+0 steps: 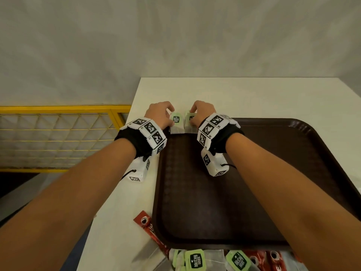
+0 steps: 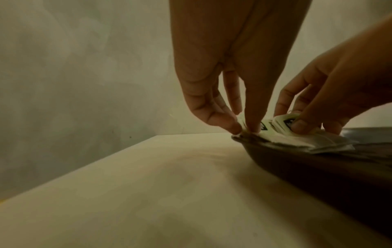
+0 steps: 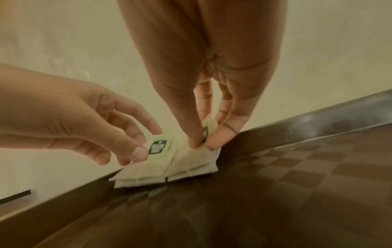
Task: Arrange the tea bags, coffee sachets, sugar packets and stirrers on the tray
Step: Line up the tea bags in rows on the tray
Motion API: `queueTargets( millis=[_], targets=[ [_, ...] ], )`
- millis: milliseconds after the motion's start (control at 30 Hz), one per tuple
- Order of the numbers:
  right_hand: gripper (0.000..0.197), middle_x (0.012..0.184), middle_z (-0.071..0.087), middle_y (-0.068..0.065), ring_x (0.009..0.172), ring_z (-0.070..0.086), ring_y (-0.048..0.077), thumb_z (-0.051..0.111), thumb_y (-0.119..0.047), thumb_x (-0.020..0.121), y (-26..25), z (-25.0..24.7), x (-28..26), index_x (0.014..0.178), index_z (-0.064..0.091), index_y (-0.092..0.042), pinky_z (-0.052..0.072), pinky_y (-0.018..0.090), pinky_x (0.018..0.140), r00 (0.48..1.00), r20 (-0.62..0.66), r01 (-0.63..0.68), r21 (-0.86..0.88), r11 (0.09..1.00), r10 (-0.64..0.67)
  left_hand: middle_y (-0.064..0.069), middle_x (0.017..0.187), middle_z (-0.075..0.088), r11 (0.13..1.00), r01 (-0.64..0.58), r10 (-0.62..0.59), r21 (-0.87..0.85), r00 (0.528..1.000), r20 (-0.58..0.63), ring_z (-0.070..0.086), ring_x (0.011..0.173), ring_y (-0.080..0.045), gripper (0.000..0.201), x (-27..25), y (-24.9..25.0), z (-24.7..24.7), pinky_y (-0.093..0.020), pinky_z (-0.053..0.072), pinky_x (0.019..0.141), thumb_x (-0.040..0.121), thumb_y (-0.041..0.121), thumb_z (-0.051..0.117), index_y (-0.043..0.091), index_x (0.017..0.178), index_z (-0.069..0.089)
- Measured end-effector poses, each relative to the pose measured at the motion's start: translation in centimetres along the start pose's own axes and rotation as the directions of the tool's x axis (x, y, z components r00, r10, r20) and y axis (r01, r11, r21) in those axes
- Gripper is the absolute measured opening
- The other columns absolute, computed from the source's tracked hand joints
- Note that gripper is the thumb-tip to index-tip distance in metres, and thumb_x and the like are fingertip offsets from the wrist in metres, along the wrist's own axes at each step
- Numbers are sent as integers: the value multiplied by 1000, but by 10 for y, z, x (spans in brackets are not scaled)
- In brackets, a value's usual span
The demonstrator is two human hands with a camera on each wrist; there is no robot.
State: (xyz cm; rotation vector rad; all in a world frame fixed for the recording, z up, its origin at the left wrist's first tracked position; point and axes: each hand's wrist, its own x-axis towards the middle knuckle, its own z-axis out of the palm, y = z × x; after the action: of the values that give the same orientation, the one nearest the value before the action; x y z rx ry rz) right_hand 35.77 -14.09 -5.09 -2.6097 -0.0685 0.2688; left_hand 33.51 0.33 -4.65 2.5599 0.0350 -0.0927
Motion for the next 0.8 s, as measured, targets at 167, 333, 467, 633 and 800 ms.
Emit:
queueTargets(
  millis=[167, 333, 467, 633, 800],
  targets=[
    [37, 124, 42, 14, 104, 52, 30, 61, -11, 86, 5, 5, -6, 120, 46, -10, 43, 32, 80, 998, -58, -9, 50, 999, 11, -11, 112, 54, 988, -124, 130, 93, 990, -62, 50, 88, -18, 35, -4, 1, 2, -26, 35, 79, 84, 20, 66, 12, 116, 56],
    [47, 116, 49, 14, 93, 56, 29, 72, -20, 78, 11, 3, -14, 115, 46, -9, 46, 31, 67, 1000, 6, -7, 82, 997, 7, -9, 108, 55, 942, -233, 219, 243, 972, 83, 48, 85, -16, 30, -7, 4, 3, -24, 34, 75, 83, 29, 67, 14, 108, 61],
    [36, 108, 55, 11, 78, 52, 22, 68, -16, 81, 11, 7, -18, 111, 50, -8, 37, 21, 51, 999, 44, -8, 73, 997, 4, -9, 113, 53, 918, -228, 195, 326, 972, 130, 53, 102, -25, 35, -10, 1, 6, -25, 34, 78, 83, 30, 68, 13, 113, 61],
    [32, 119, 57, 12, 103, 55, 26, 66, -9, 82, 10, 7, -19, 112, 55, -8, 41, 25, 69, 997, 74, 10, 15, 1000, -11, -12, 118, 49, 917, -193, 153, 349, 978, 139, 50, 107, -28, 39, -14, -4, 9, -28, 36, 83, 84, 29, 68, 13, 119, 59],
    [33, 116, 58, 10, 102, 58, 26, 70, -9, 79, 13, 7, -23, 110, 58, -6, 44, 27, 72, 994, 105, 11, 22, 1000, -13, -12, 116, 49, 937, -177, 141, 301, 980, 139, 51, 104, -27, 38, -15, -8, 8, -26, 35, 82, 83, 25, 69, 14, 118, 60]
  ],
)
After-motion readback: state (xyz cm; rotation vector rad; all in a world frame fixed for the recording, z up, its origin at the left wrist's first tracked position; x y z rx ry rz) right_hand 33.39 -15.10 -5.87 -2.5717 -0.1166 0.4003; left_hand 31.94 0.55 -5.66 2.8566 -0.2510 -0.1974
